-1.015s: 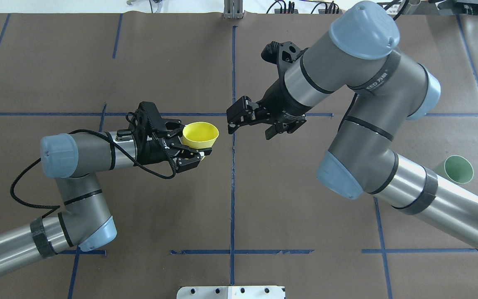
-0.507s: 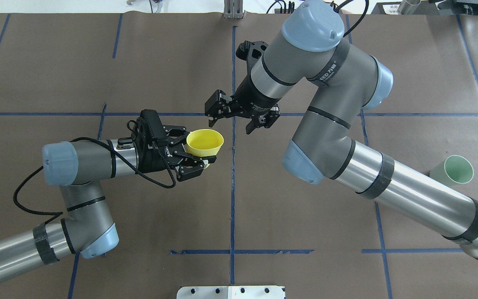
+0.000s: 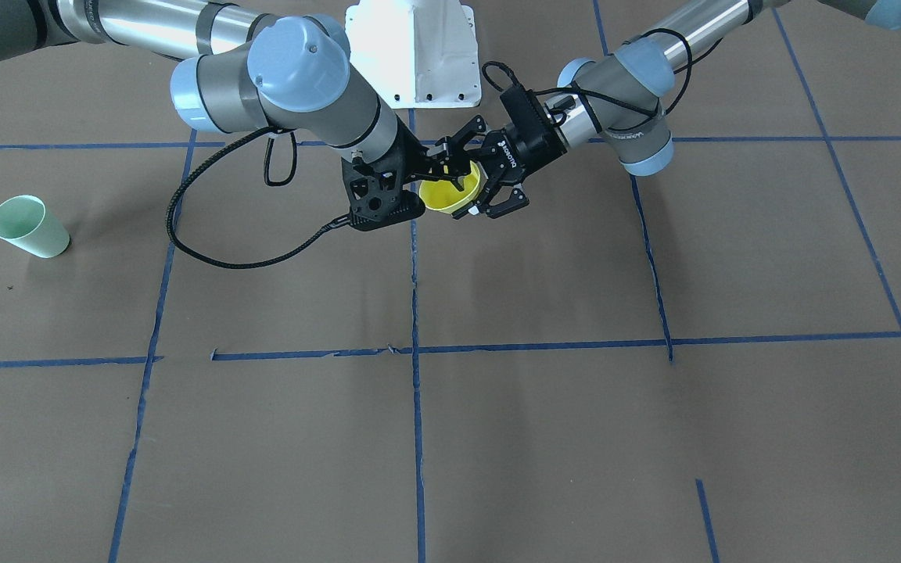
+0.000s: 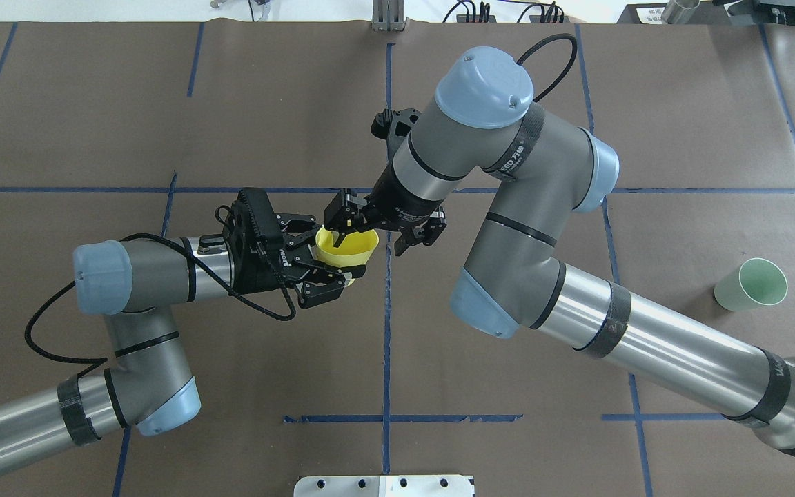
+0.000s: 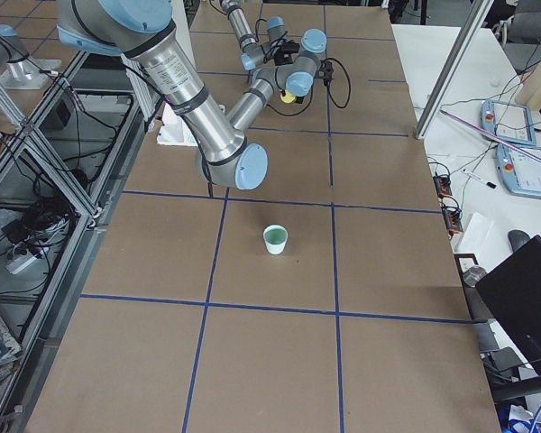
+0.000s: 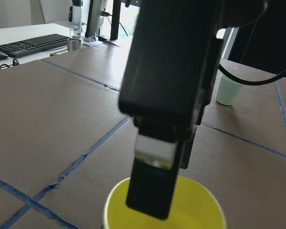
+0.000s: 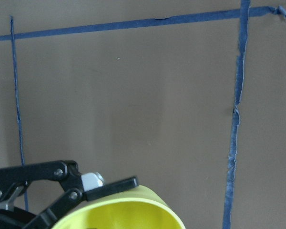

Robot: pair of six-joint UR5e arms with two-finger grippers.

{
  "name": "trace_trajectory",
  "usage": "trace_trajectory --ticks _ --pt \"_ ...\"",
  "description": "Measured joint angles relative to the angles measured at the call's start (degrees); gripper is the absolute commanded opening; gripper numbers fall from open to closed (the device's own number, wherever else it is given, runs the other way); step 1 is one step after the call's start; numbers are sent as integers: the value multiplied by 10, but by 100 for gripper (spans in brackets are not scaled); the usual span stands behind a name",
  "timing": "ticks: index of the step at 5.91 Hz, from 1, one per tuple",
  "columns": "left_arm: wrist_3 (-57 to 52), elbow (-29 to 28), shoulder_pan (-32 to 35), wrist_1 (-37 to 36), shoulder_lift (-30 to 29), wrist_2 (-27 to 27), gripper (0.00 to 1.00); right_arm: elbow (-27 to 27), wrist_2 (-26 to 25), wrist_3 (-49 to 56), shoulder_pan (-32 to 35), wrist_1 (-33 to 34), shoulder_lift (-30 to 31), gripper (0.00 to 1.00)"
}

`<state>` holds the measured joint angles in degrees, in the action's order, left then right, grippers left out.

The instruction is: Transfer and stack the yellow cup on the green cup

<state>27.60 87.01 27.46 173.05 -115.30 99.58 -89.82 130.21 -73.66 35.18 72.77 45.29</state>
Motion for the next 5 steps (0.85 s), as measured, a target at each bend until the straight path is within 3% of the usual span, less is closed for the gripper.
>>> trace_trajectory --ticks 1,2,3,4,5 --pt "0 2 0 0 0 0 32 -5 0 1 -2 -1 5 57" --pt "0 3 0 0 1 0 45 -11 -1 3 -3 -1 11 16" --pt "0 4 0 1 -1 0 65 -13 -1 4 -4 -1 13 0" --pt "0 4 0 3 -3 -2 100 -14 -2 2 -3 -15 18 0" --pt "-1 7 -1 4 -5 -5 100 -14 -3 -6 -3 -39 28 0"
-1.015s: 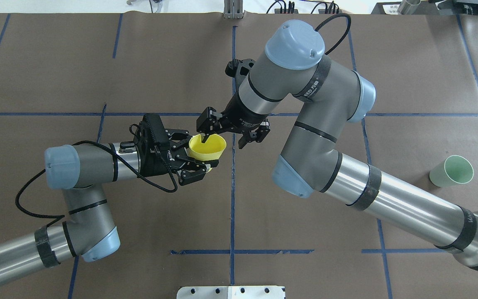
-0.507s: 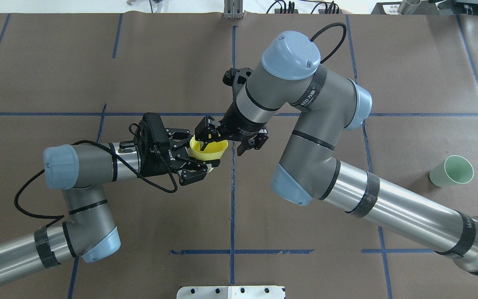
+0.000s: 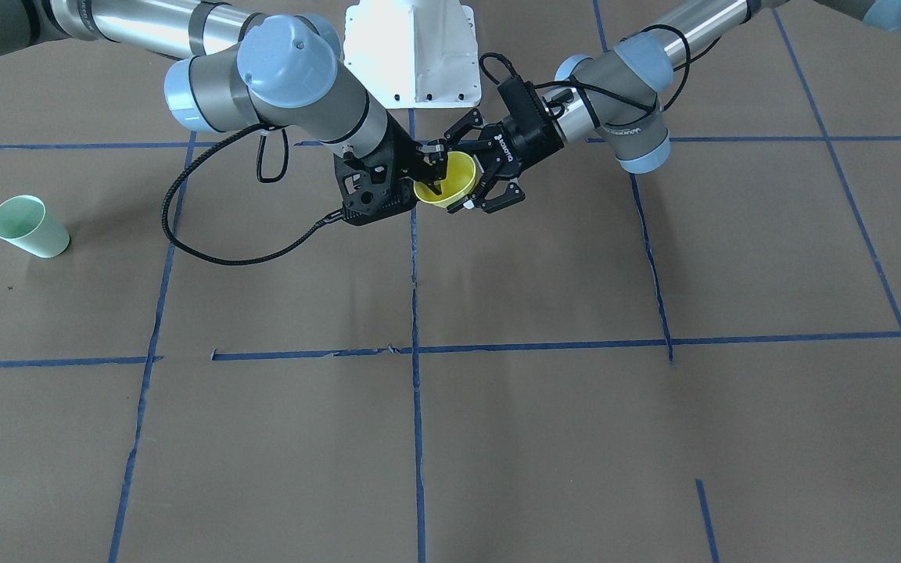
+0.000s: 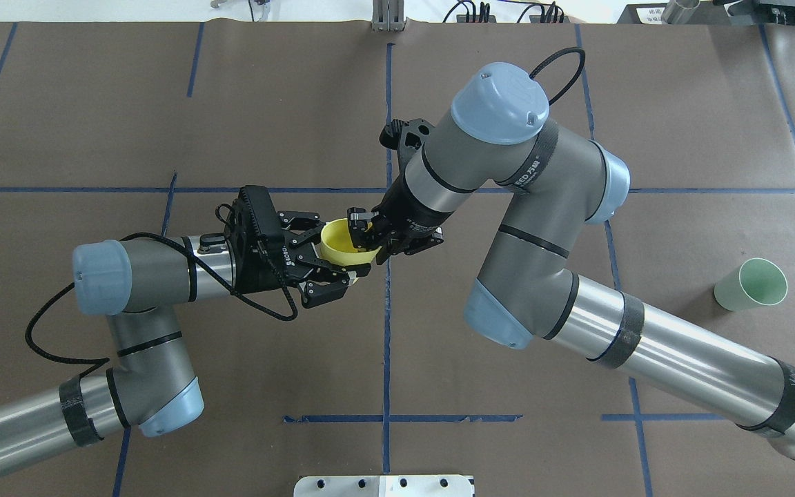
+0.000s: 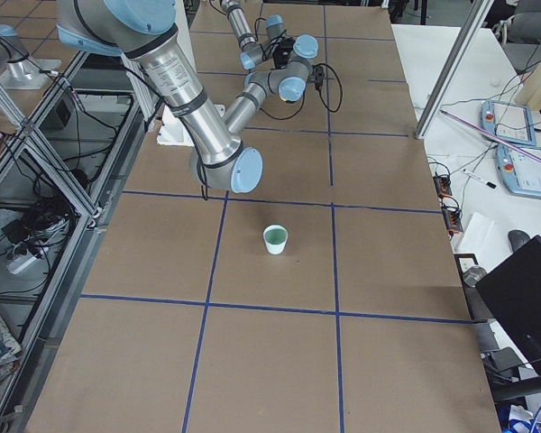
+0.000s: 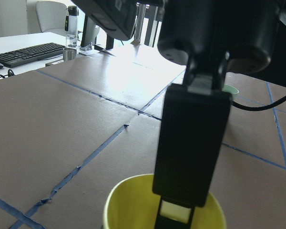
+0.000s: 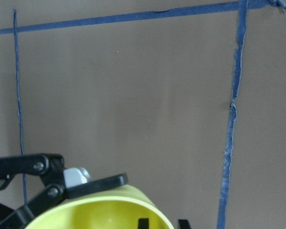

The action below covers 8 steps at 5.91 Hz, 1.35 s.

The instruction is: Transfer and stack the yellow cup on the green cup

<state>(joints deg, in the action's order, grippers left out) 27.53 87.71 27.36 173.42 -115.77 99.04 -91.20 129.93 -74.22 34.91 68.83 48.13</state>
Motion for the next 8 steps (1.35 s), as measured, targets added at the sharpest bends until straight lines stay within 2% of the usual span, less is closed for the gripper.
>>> trace_trajectory --ticks 3,4,5,7,8 --pt "0 5 0 0 -1 -4 100 0 -10 -42 9 -21 12 0" --pt "0 5 0 0 -1 -5 100 -6 -28 -78 18 -20 22 0" --pt "0 5 0 0 -1 -11 100 -27 -71 -124 24 -18 55 0" --pt "9 5 0 -4 -1 -37 100 -132 -176 -177 38 -15 200 0" --pt "22 5 0 -6 2 -42 100 -190 -189 -181 65 -14 285 0"
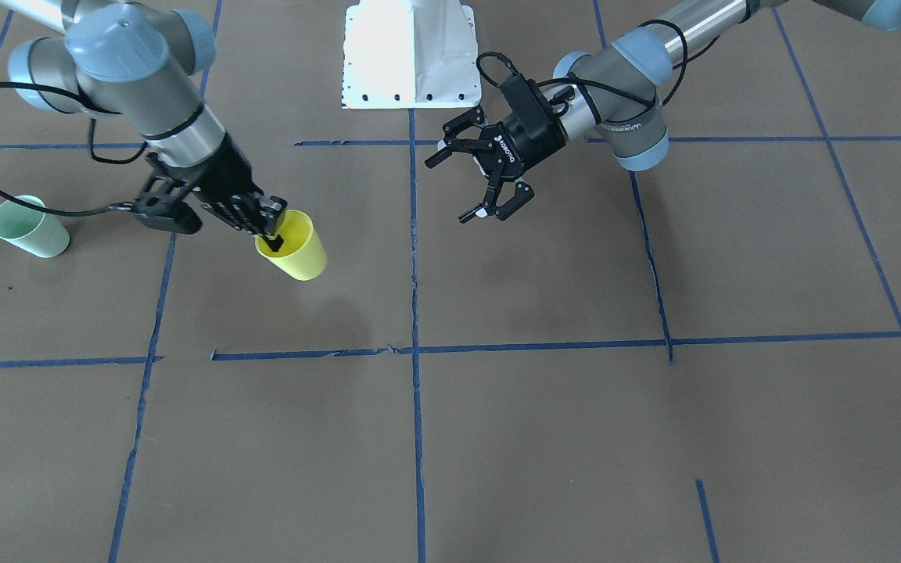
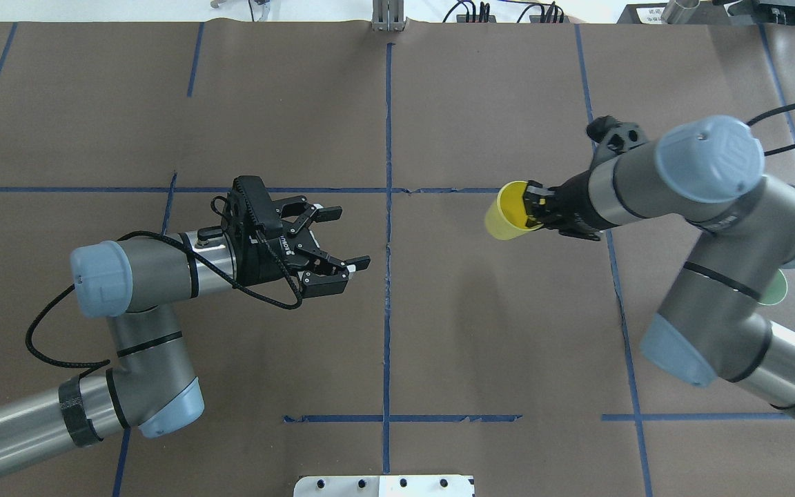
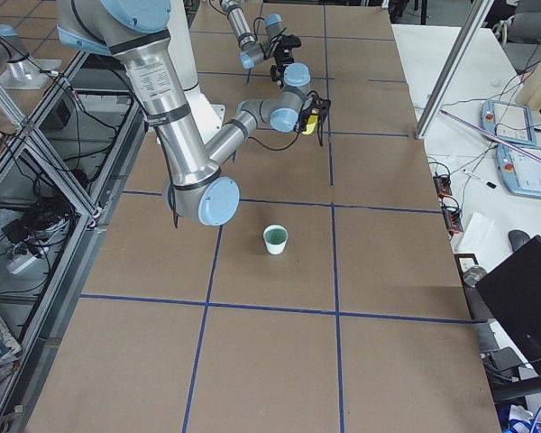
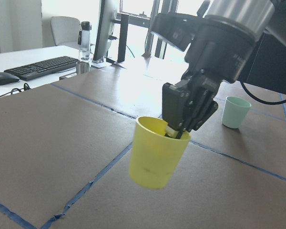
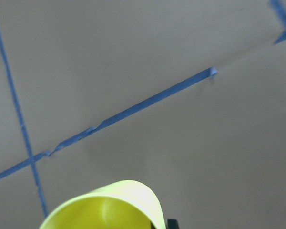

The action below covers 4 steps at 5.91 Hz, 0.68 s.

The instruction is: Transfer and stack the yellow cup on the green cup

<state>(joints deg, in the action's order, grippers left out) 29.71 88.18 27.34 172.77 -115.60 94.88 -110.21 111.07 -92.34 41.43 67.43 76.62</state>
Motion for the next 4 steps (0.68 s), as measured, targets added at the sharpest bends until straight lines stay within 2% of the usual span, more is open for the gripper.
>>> trace_trajectory --ticks 2,4 --pt "16 -3 -1 -1 6 -2 100 -66 2 8 66 0 132 0" --pt "44 -6 -2 -2 10 -2 100 -144 3 92 112 -1 298 0"
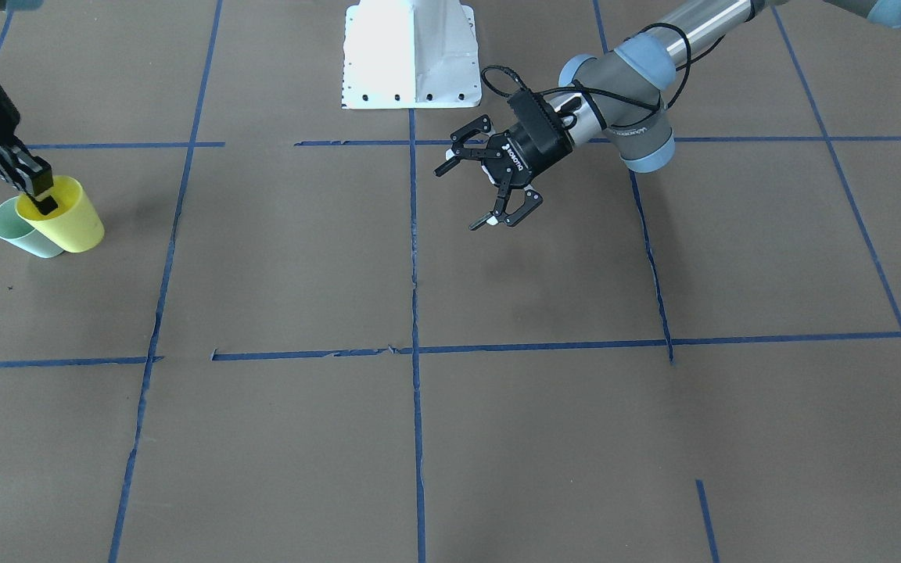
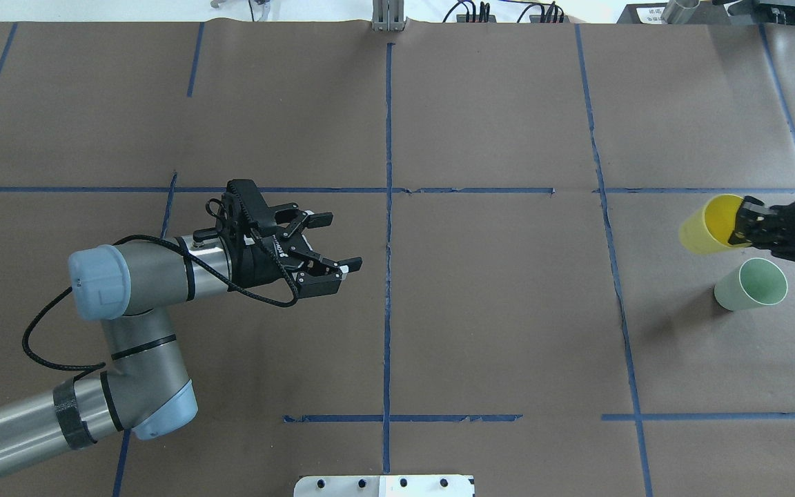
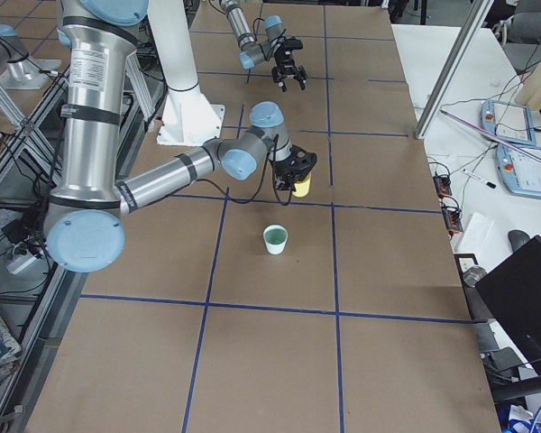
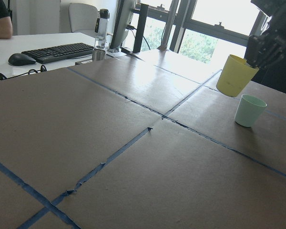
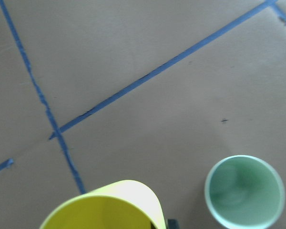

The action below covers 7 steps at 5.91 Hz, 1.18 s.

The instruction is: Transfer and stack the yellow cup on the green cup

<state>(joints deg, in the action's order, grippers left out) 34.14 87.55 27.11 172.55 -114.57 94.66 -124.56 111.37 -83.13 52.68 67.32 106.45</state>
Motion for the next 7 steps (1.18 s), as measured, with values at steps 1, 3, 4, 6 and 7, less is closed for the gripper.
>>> trace_trajectory --ticks 1,3,4,6,7 --pt "7 0 -1 0 4 0 100 -13 0 33 11 -1 50 0" --pt "10 0 -3 0 10 0 100 6 1 46 11 -2 67 0" --pt "10 -1 -4 0 11 0 100 24 1 46 10 -4 59 0" --pt "10 -1 -5 0 10 0 100 40 11 46 8 -5 51 1" --pt "10 -1 -6 0 10 0 100 43 16 46 7 -5 51 17"
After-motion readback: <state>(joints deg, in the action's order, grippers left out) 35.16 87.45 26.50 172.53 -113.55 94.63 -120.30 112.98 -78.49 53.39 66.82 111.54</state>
